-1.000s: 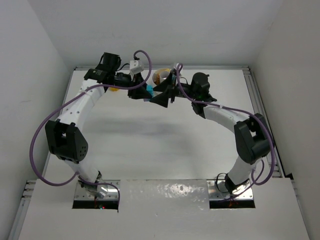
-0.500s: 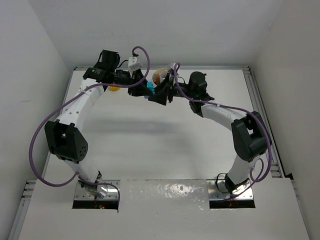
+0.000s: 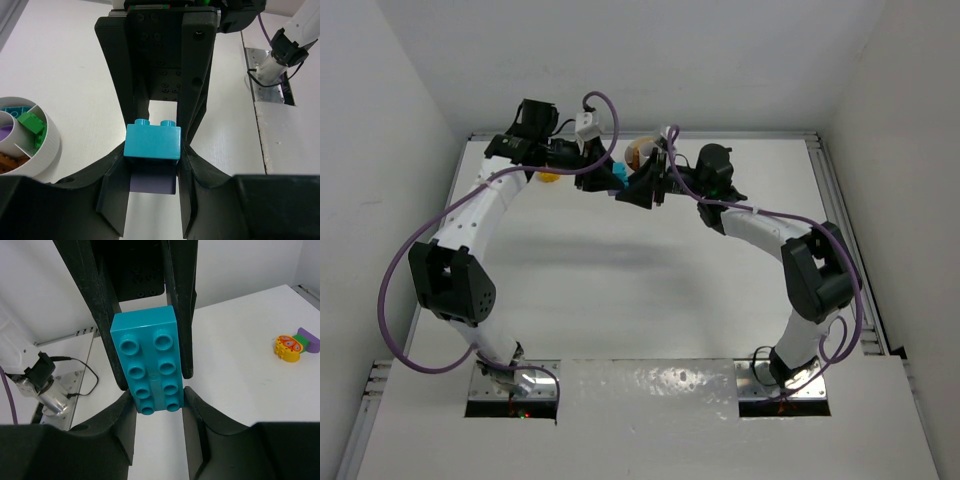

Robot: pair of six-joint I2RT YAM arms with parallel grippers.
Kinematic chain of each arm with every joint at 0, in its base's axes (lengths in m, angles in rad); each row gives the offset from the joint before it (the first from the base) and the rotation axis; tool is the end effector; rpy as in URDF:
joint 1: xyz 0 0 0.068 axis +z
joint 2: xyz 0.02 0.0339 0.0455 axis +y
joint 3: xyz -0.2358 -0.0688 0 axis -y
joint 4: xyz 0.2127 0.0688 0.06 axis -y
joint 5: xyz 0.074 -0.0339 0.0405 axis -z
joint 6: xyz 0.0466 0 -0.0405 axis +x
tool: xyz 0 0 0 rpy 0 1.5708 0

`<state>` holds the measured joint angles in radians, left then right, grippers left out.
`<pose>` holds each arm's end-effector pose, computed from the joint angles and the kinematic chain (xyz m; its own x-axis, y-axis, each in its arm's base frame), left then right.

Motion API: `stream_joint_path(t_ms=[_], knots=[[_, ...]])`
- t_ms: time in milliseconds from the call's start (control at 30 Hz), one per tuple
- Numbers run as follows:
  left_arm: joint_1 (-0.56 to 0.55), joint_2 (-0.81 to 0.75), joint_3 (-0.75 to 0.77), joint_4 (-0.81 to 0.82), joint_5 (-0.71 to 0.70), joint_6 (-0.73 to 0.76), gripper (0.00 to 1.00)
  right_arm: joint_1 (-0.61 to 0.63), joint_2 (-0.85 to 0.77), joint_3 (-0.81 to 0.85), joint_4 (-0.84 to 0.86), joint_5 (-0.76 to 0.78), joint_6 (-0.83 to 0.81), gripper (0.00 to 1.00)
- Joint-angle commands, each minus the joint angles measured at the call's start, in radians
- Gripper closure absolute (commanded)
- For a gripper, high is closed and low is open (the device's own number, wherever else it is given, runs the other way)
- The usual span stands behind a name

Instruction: Sort the legos into containers by color

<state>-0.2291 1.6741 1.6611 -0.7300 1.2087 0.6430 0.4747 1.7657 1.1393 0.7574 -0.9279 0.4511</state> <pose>0.3061 -0.1161 0.3440 -0.0769 0.2360 -0.9687 0.9962 0.0588 -0.0647 0.3158 0.2042 0.2821 -0.3226 0.1281 -0.9378 -0.9324 0.1275 0.3381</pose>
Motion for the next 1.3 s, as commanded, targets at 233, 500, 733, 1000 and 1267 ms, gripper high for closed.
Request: stream_joint_path(t_ms=[233, 500, 733, 1000, 1267], knots=[[0.011, 0.01, 0.054, -0.135, -0.008, 0.141, 0.29, -0.005, -0.037, 0.011, 0.069, -0.003, -0.022, 1.0], [0.047, 0.016, 0.108, -0.22, -0.064, 0.251, 0.42, -0.022, -0.061, -0.007, -0.015, -0.003, -0.084, 1.0], [0.045, 0.027, 0.089, -0.143, 0.008, 0.169, 0.51, -0.021, -0.066, -0.004, 0.02, 0.001, -0.057, 1.0], [0.034, 0.032, 0.071, -0.134, 0.005, 0.153, 0.32, -0.018, -0.061, 0.002, 0.022, 0.004, -0.058, 1.0], [0.01, 0.045, 0.063, -0.117, 0.009, 0.112, 0.91, -0.007, -0.052, 0.017, 0.008, 0.006, -0.072, 1.0]])
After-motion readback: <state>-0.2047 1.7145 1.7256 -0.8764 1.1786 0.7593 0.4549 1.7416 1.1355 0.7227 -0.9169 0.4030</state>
